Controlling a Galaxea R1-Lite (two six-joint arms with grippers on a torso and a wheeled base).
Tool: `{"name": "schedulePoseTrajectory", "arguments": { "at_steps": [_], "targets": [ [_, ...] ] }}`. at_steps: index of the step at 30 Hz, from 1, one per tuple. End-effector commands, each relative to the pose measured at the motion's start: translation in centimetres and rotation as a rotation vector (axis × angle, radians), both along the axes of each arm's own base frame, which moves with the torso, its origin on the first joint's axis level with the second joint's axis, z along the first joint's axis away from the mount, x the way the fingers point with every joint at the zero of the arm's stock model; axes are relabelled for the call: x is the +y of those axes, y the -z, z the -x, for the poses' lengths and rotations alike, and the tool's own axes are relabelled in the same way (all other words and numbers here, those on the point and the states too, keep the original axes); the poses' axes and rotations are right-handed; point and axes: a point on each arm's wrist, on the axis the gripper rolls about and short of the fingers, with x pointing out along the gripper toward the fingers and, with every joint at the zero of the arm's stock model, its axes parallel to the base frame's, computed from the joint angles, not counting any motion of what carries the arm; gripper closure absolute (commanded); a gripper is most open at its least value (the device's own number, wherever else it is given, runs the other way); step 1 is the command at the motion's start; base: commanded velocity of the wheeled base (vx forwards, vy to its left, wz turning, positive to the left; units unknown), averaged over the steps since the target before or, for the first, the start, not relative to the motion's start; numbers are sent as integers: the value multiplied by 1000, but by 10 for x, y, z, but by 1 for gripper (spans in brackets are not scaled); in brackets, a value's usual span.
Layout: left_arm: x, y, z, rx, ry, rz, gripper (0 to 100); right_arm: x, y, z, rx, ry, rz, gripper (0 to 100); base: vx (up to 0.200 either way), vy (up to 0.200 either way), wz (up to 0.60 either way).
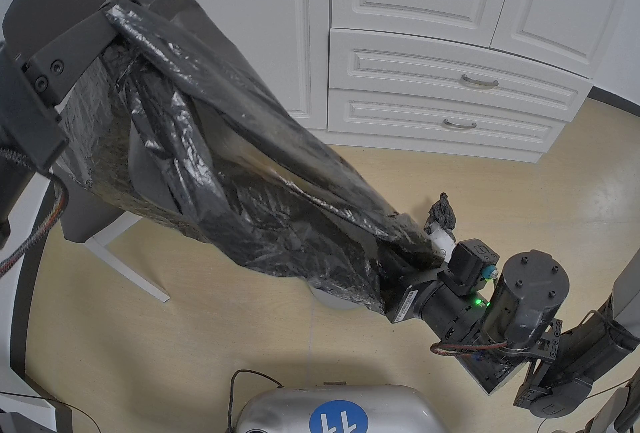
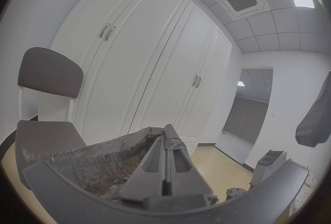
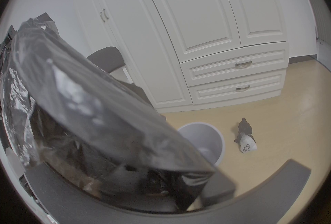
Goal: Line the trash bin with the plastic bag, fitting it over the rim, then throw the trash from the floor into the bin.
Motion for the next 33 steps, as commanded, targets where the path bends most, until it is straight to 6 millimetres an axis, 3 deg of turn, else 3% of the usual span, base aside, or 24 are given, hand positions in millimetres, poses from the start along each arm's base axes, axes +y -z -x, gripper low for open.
{"name": "schedulePoseTrajectory", "arguments": {
  "at_steps": [1,6,23,33],
  "targets": [
    [0,0,0,0,-1,-1,100,-2,-2,3,-2,-1,7,0,0,0,0],
    [3,-1,2,-6,-1,8,100,-7,-2,6,-26,49,82,0,0,0,0],
    [2,-1,2,-5,-1,7,100,-12,-4,17,-22,15,91,0,0,0,0],
    [7,-4,5,-15,-1,23,100,-37,-18,22,18,-225,-85,0,0,0,0]
  ]
}}
